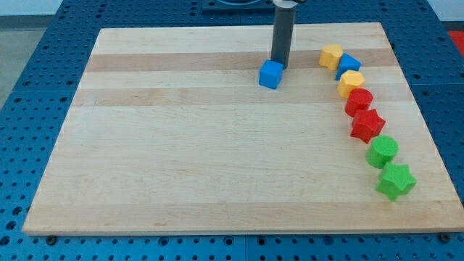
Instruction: Slide your arm at the blue triangle
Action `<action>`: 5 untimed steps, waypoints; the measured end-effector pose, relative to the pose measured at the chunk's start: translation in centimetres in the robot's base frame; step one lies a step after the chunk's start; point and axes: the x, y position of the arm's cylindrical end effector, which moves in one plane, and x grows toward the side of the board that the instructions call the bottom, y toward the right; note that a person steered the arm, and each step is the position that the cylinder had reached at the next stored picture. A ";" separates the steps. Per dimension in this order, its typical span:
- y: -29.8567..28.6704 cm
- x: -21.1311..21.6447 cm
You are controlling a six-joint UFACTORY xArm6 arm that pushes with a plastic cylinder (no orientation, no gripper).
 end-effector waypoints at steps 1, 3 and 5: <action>0.6 -2.8; 6.6 -5.9; 13.5 -5.4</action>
